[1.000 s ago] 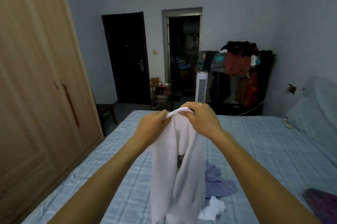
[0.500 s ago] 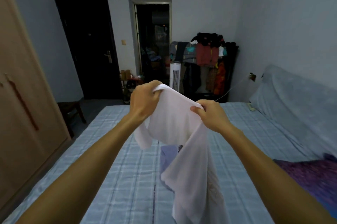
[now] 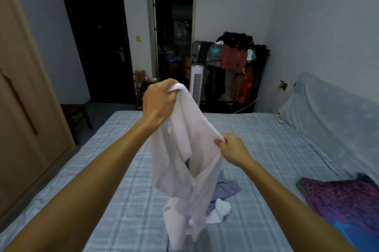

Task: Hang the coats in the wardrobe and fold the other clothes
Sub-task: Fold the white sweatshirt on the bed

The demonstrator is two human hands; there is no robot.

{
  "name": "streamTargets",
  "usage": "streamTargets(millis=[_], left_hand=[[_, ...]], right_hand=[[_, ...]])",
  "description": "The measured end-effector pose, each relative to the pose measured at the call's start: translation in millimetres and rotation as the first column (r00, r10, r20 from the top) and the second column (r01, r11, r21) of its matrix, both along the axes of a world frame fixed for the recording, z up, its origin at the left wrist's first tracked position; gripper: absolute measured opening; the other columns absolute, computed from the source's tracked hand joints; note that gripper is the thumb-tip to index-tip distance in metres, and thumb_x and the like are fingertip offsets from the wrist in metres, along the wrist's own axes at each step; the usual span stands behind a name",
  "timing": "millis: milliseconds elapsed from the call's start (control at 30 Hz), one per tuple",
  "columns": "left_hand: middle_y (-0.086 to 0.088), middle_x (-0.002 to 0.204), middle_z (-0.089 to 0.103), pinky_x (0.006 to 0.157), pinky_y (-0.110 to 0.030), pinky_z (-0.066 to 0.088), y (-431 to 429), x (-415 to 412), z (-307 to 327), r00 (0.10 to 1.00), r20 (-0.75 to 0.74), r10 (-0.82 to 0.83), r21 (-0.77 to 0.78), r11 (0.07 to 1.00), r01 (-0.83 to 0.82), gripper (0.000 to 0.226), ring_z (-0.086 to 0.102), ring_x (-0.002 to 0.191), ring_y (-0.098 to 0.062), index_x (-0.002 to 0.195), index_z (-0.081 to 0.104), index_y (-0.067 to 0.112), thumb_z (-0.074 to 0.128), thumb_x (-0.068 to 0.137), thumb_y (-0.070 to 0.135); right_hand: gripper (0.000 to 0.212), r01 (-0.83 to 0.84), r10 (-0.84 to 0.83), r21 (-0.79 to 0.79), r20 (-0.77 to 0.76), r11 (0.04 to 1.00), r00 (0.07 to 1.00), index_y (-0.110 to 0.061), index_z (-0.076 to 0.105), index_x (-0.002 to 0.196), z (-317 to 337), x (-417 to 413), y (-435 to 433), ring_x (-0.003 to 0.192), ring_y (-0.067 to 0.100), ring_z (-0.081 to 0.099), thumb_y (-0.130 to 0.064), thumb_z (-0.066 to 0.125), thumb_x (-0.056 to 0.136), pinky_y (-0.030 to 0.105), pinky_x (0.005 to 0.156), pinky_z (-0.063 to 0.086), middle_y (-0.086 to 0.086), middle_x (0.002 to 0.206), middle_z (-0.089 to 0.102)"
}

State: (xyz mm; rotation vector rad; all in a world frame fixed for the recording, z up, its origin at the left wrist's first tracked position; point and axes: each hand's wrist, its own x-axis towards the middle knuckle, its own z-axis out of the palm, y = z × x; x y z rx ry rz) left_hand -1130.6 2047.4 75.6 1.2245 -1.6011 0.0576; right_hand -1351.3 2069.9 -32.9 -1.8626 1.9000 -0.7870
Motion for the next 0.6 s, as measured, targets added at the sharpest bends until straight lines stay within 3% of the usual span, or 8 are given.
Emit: streamTargets(millis=[100,200,267,300,367,467,600], left_hand=[[0.001,0.093,0.071,0.071,-0.024,0.042,1.5,15.9,-4.4,0.998,-0.055,0.017,0.130,0.991,-0.010,0.020,0.061,0.085,-0.015,0.096,0.072,0.021,0.055,0.088,0.017],[0.001,0.076,0.063,0.061,-0.025,0.040,3.2,-3.8,-3.0,0.990,-0.140,0.005,0.280,0.959,0.035,0.016,0.056,0.074,-0.016,0.082,0.068,0.016,0.053,0.086,0.016],[0.003,0.067,0.056,0.053,-0.025,0.037,4.9,-25.3,-3.2,0.988,-0.155,-0.002,0.355,0.933,0.058,0.015,0.053,0.066,-0.014,0.076,0.063,0.013,0.052,0.085,0.016],[0.004,0.066,0.055,0.051,-0.025,0.037,6.0,-35.7,-5.2,0.990,-0.137,-0.017,0.382,0.921,0.068,0.014,0.052,0.064,-0.013,0.075,0.061,0.012,0.052,0.085,0.016],[0.001,0.066,0.056,0.052,-0.028,0.039,7.5,-52.9,-12.0,0.995,-0.090,-0.043,0.411,0.908,0.076,0.014,0.053,0.063,-0.015,0.077,0.061,0.007,0.052,0.084,0.014],[-0.004,0.069,0.057,0.054,-0.030,0.041,8.8,-67.4,-21.3,0.995,-0.074,-0.072,0.432,0.897,0.097,0.015,0.050,0.061,-0.014,0.081,0.061,0.001,0.050,0.083,0.011],[-0.007,0.071,0.058,0.053,-0.027,0.039,11.8,-80.6,-18.8,0.991,-0.085,-0.099,0.425,0.897,0.126,0.018,0.050,0.061,-0.015,0.083,0.062,-0.002,0.050,0.083,0.011]], right_hand=[[0.022,0.113,-0.133,-0.156,-0.127,0.981,0.983,-0.020,0.061,0.077,8.6,-8.7,-5.8,0.084,0.029,0.060,-0.022,0.048,0.095,0.033,0.062,0.040,0.003,0.080,0.063],[0.023,0.196,-0.198,-0.239,0.014,0.951,0.980,-0.018,0.063,0.112,5.7,-0.4,-7.8,0.097,0.025,0.061,-0.020,0.049,0.094,0.033,0.077,0.046,0.003,0.108,0.066],[0.016,0.095,-0.083,-0.234,0.060,0.968,0.995,-0.020,0.064,0.103,-5.1,16.6,1.1,0.090,0.022,0.062,-0.023,0.054,0.091,0.031,0.075,0.048,0.002,0.103,0.066],[0.012,0.006,0.003,-0.214,0.044,0.977,0.999,-0.022,0.065,0.098,-14.3,25.8,8.4,0.086,0.021,0.063,-0.025,0.057,0.089,0.031,0.075,0.049,0.001,0.098,0.067],[0.022,-0.129,0.132,-0.090,0.024,0.988,0.991,-0.022,0.064,0.107,-33.7,41.7,28.4,0.088,0.018,0.063,-0.031,0.061,0.087,0.030,0.078,0.050,-0.001,0.100,0.068],[0.041,-0.182,0.152,0.151,0.191,0.972,0.970,-0.018,0.055,0.124,-52.6,53.7,45.4,0.093,0.017,0.061,-0.031,0.061,0.085,0.024,0.082,0.045,0.000,0.104,0.065],[0.023,-0.210,0.179,0.209,0.156,0.955,0.971,-0.013,0.057,0.101,-51.7,68.2,50.3,0.097,0.023,0.059,-0.030,0.054,0.086,0.030,0.079,0.044,0.004,0.102,0.063]])
